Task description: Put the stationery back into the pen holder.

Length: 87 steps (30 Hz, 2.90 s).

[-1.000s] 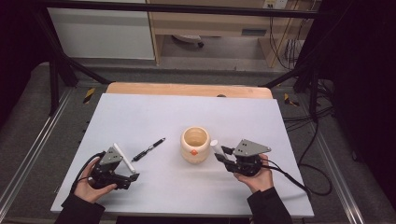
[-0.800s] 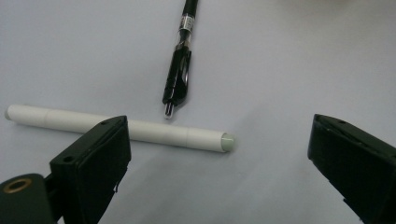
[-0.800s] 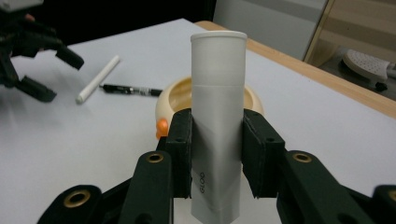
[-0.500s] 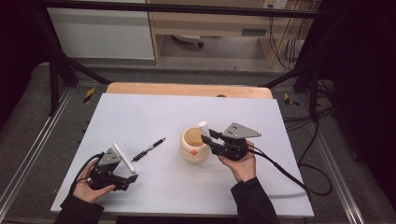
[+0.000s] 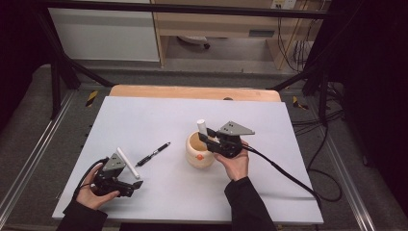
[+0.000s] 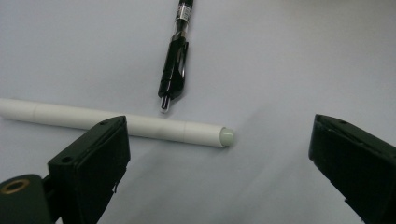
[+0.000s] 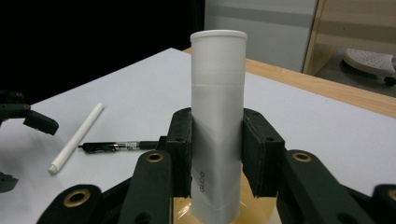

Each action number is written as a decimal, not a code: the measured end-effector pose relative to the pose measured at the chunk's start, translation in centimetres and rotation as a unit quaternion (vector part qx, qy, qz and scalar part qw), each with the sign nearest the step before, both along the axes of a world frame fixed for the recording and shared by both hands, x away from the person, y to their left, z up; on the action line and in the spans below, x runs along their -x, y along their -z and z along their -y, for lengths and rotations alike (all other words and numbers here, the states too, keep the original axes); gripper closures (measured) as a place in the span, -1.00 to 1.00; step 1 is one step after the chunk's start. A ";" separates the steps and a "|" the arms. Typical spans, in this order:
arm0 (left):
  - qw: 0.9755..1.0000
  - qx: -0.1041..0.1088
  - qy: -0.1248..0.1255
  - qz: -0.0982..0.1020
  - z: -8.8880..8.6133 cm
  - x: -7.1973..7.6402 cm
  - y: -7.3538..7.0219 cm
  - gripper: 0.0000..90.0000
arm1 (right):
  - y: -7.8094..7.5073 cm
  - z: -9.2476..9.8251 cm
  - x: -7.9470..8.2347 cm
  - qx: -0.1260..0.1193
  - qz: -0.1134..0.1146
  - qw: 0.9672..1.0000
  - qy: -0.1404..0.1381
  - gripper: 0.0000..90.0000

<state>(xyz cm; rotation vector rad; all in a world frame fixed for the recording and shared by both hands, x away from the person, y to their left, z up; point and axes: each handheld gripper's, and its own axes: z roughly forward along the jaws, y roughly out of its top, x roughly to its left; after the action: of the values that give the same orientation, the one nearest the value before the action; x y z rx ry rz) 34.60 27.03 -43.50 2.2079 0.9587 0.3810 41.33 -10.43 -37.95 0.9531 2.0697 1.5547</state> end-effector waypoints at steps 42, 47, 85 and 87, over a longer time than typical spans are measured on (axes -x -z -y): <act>0.999 0.020 -0.028 0.000 -1.8 -0.6 -1.9 -0.92 | -1.0 4.6 3.4 0.069 -0.047 0.996 -0.013 -0.78; 1.000 0.018 -0.025 -0.001 -1.8 -0.8 -2.3 -0.92 | 0.2 6.0 3.8 0.086 -0.075 0.993 -0.005 -0.90; 0.995 -0.072 0.048 -0.056 4.9 -8.1 -3.7 -0.10 | 5.3 12.3 6.0 0.127 -0.125 0.984 0.004 -0.98; 0.993 -0.083 0.052 -0.061 5.3 -8.4 -3.4 -0.01 | 5.3 12.3 6.0 0.128 -0.125 0.984 0.004 -0.98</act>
<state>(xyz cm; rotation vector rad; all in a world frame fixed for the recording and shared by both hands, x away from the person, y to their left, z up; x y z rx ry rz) 43.01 21.71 -40.09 2.4451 0.8995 0.2904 35.30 -22.73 -43.28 1.1019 2.3630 1.1749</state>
